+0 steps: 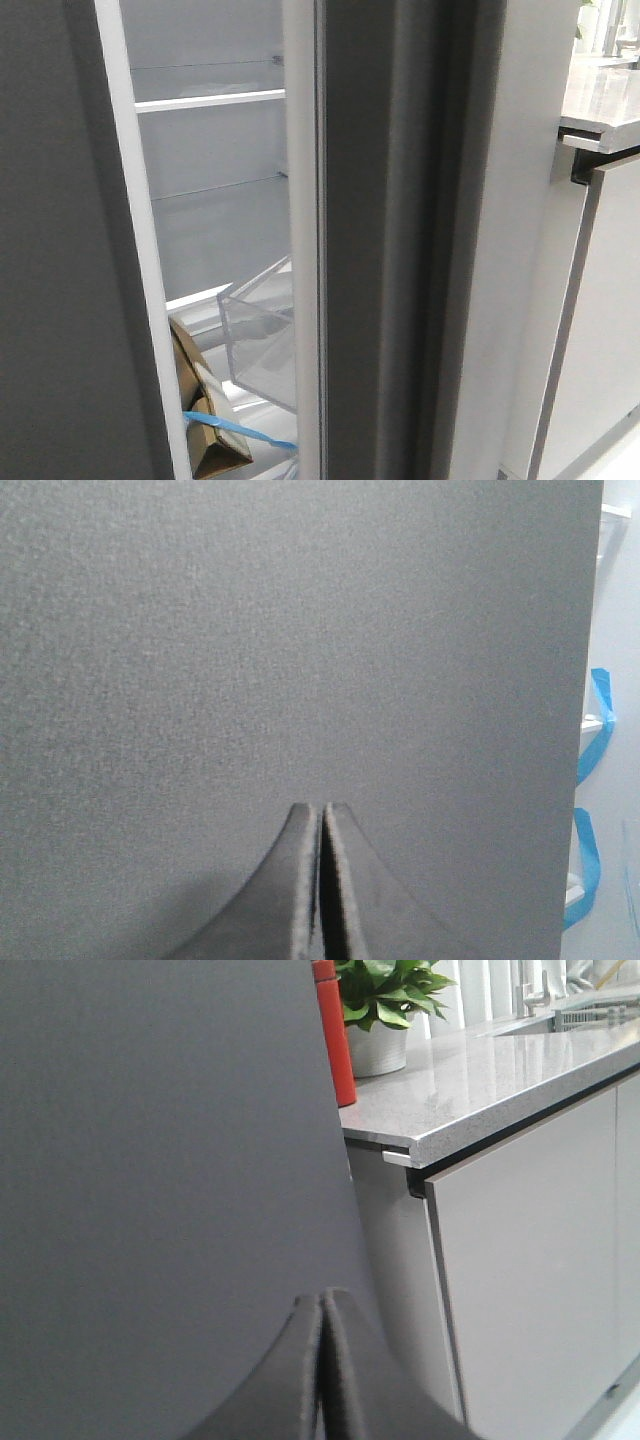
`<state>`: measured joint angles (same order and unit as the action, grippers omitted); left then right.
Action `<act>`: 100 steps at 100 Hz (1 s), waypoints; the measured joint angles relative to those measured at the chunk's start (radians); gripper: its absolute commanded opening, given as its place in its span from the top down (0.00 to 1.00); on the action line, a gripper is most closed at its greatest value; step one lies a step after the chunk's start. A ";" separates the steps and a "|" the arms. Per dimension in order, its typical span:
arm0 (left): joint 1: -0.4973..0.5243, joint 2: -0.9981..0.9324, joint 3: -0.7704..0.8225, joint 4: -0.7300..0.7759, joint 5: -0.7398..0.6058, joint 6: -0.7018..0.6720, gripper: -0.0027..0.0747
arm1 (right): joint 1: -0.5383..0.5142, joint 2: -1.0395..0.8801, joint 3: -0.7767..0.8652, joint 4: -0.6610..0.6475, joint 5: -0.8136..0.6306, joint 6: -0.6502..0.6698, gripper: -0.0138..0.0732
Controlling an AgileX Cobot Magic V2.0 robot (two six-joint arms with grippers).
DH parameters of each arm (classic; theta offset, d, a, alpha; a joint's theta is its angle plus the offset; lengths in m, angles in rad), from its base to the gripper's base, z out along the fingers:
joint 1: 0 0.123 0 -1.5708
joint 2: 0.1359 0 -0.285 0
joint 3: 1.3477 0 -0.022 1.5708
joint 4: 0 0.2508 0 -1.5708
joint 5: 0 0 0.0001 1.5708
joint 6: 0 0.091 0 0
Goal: Close fridge door
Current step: 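Push the grey door with both grippers toward the fridge body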
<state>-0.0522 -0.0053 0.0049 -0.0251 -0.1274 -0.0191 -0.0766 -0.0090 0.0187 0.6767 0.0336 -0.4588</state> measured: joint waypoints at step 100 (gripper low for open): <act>0.000 0.000 0.000 0.000 0.000 0.000 0.99 | 0.000 0.222 -0.515 0.160 0.406 0.000 0.89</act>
<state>-0.0522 -0.0053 0.0049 -0.0251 -0.1274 -0.0191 -0.0766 0.2125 -0.4961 0.8362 0.4398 -0.4588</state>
